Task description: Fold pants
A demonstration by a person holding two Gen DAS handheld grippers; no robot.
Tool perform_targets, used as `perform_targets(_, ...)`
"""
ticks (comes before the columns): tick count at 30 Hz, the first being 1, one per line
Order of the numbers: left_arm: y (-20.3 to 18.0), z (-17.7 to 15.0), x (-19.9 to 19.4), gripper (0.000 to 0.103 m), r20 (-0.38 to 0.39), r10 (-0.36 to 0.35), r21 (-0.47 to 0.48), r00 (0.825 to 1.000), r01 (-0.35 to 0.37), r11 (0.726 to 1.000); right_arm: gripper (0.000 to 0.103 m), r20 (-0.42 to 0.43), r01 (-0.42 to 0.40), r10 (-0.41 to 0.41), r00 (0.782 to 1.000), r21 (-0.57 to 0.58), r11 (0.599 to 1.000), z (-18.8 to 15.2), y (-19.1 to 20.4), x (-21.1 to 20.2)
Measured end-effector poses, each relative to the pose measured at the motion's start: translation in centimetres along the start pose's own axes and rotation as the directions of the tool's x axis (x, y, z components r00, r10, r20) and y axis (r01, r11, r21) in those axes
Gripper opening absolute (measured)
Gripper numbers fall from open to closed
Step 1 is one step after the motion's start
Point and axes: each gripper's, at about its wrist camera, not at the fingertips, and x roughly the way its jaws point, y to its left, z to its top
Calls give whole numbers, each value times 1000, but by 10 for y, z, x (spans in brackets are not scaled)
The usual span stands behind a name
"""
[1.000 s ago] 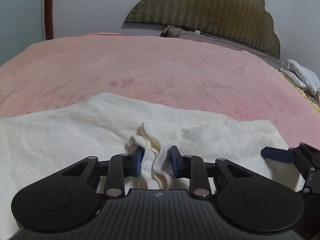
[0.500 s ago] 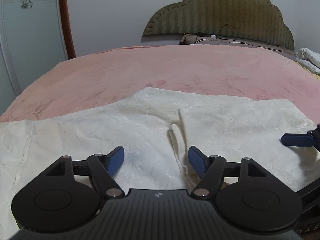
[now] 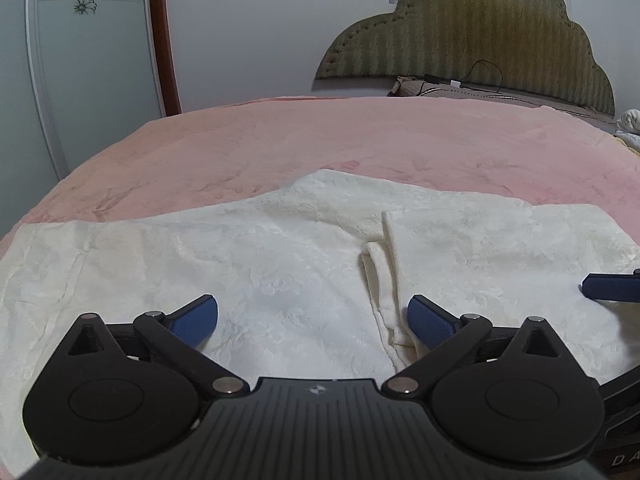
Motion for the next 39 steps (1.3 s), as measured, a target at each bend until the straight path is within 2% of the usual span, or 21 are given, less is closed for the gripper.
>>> perform_targets(18, 8, -2, 1, 103, -3, -22, -39, 1000, 22, 999, 103, 0, -1, 1, 1000, 1, 1000, 0, 0, 0)
perform_targets(23, 12, -4, -2, 103, -13, -23, -95, 1000, 21, 995, 103, 0, -1, 1, 1000, 4, 1000, -1, 0, 1)
perform_targets(28, 18, -5, -9, 103, -14, -45, -107, 999, 43, 993, 103, -2, 4, -4, 1000, 10, 1000, 0, 1, 0)
perform_targets(32, 26, -5, -25, 103, -43, -15, -98, 999, 11, 995, 103, 7, 36, -36, 999, 36, 999, 0, 5, -4)
perform_targets(34, 35, -10, -34, 103, -37, 8, -73, 999, -11, 997, 103, 75, 53, -59, 995, 78, 996, -2, 7, -14)
perform_targets(36, 45, -15, -38, 103, -45, 51, -52, 998, -53, 997, 103, 104, 58, -65, 992, 68, 996, 0, 11, -19)
perform_targets(39, 60, -21, -38, 103, -68, 57, -41, 996, -60, 997, 103, 44, 92, -91, 995, -21, 996, 3, 26, -8)
